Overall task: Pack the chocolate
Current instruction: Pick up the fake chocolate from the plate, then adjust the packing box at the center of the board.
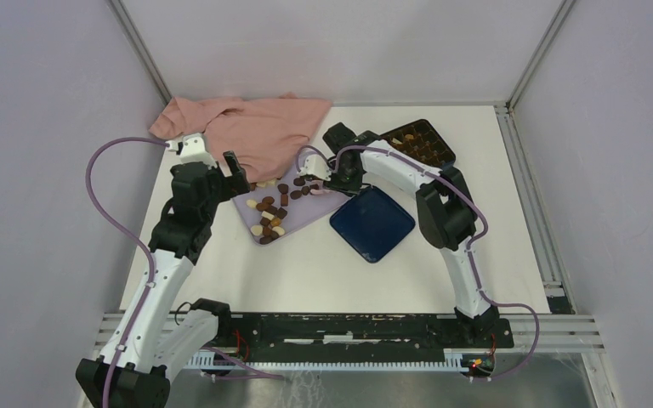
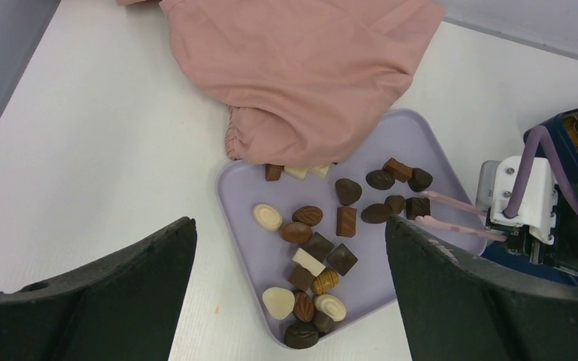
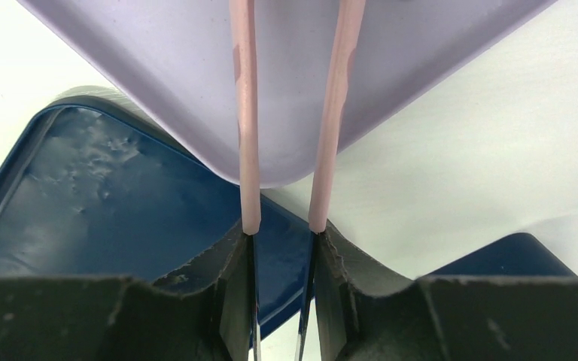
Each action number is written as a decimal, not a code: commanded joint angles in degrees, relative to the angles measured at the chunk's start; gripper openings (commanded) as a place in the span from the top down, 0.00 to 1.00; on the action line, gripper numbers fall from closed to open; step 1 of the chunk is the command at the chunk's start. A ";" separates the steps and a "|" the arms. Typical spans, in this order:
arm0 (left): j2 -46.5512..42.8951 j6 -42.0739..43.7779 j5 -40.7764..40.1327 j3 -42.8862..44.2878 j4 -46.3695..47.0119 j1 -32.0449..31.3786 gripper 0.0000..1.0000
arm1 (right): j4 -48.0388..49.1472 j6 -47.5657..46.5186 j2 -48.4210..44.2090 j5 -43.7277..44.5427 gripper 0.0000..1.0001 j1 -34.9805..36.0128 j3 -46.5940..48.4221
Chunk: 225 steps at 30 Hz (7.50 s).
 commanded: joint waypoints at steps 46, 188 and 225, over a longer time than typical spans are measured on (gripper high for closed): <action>5.56 -4.78 22.38 1.69 5.17 0.33 0.00 | 0.53 0.20 -15.07 -11.88 0.84 -30.25 -3.37; 73.39 2.02 -20.96 45.59 55.04 -32.47 0.98 | -3.58 -2.88 -26.23 -24.56 0.84 -37.83 -6.32; 86.57 -11.45 -7.70 62.18 22.05 -30.64 0.98 | 1.96 -3.68 -25.13 -15.05 0.83 -35.92 -14.03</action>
